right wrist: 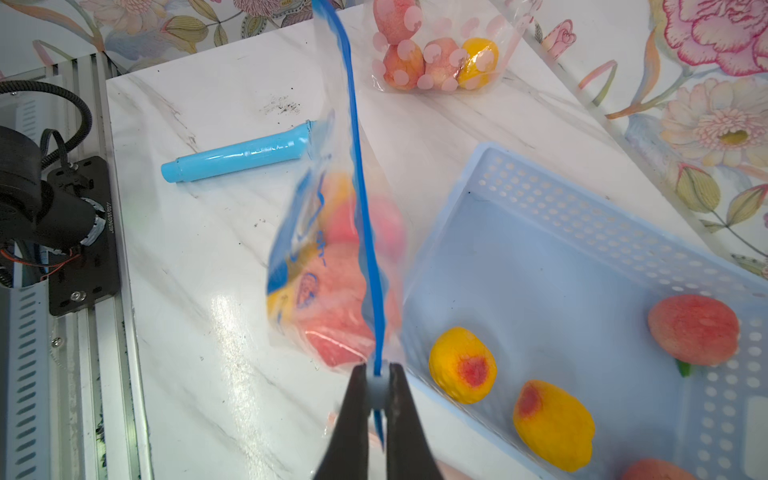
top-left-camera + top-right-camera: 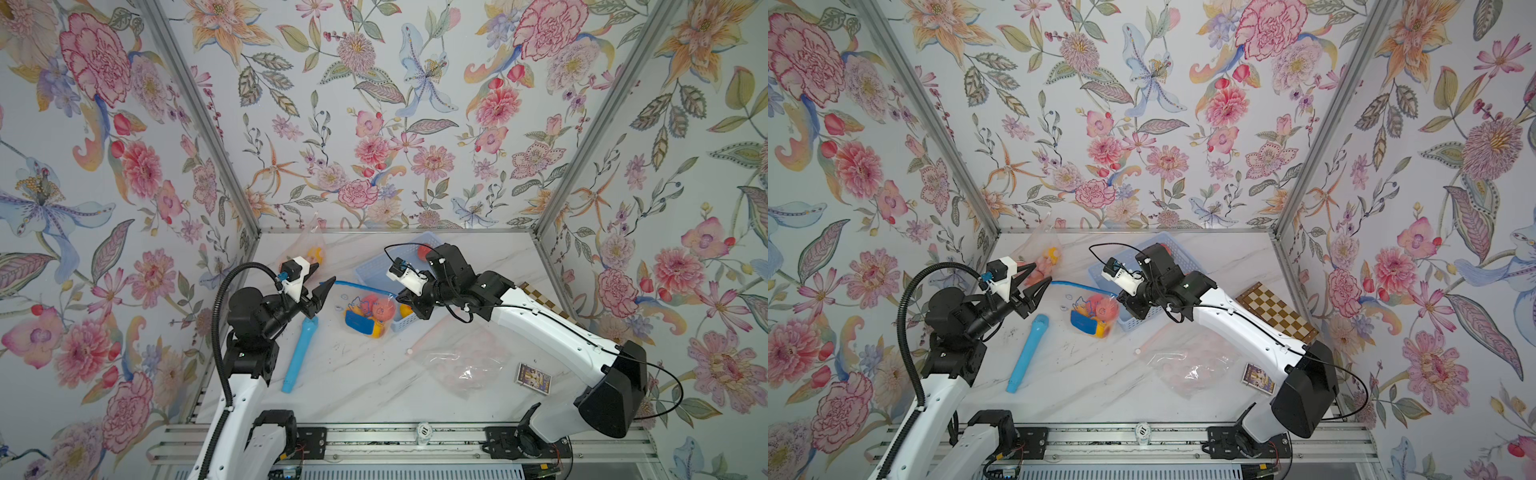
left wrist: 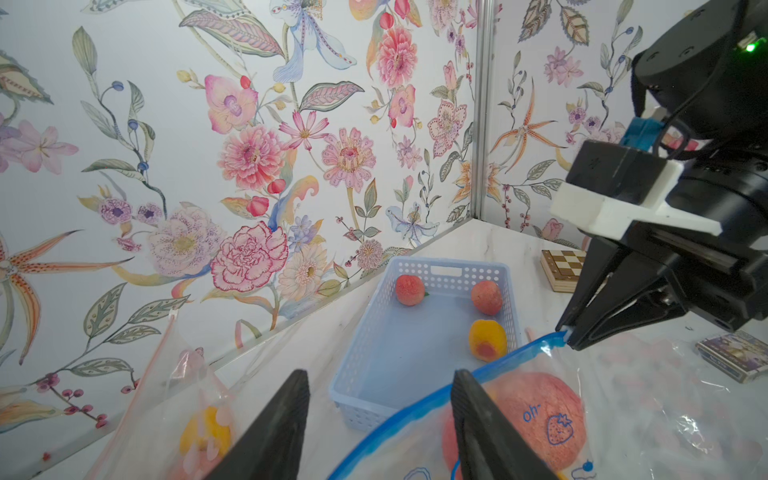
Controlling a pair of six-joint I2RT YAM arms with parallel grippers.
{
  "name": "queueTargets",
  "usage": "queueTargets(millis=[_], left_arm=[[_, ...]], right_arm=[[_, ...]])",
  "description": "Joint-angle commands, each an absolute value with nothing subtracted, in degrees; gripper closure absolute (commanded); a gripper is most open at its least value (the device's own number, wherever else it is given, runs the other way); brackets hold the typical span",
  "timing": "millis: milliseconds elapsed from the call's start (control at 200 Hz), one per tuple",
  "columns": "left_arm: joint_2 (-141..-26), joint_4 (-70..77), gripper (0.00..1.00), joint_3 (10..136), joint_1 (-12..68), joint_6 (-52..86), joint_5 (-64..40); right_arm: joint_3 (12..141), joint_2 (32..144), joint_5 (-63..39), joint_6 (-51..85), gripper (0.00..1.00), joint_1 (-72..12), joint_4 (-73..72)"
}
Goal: Place the peach in a zip-top bag and seal the zipper
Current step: Zip the zipper on the zipper food storage bag, then place the zipper food storage bag at the center of the board.
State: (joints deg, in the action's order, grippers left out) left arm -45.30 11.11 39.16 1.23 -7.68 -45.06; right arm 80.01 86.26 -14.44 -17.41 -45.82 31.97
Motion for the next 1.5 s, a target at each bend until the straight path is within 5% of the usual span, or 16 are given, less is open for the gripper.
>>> queueTargets(millis=[0, 145, 395, 561, 936, 1141, 1496], left_arm=[[-45.65, 7.60, 0.33, 42.31, 0.88, -9.78, -50.37], [-47.81, -0.40, 0.24, 45.63, 0.88, -15.19, -54.01], [-52.61, -15.27, 0.23, 51.31, 2.12, -25.32, -59.91], [-55.98, -19.99, 0.23, 54.27, 6.90, -29.10, -54.48], [-69.05, -35.61, 0.35, 63.46, 13.97, -38.08, -49.29], [-70.35, -34.56, 0.60, 63.47, 14.32, -37.36, -49.22], [-71.41, -35.65, 0.56, 63.11, 14.73, -37.61, -47.81]], right_arm=[[82.75, 86.99, -11.72, -19.74, 1.00, -47.49, 33.41], [83.06, 86.35, -13.22, -21.05, 1.00, -47.92, 33.49], [83.30, 85.26, -11.76, -22.93, 1.00, -48.56, 34.75], [83.49, 84.90, -11.91, -23.29, 1.00, -49.19, 35.07], [83.67, 84.50, -12.13, -23.30, 1.00, -50.17, 35.03], [83.41, 84.02, -12.52, -23.29, 1.00, -50.25, 34.83], [83.28, 83.84, -13.40, -23.29, 1.00, -50.13, 34.09]])
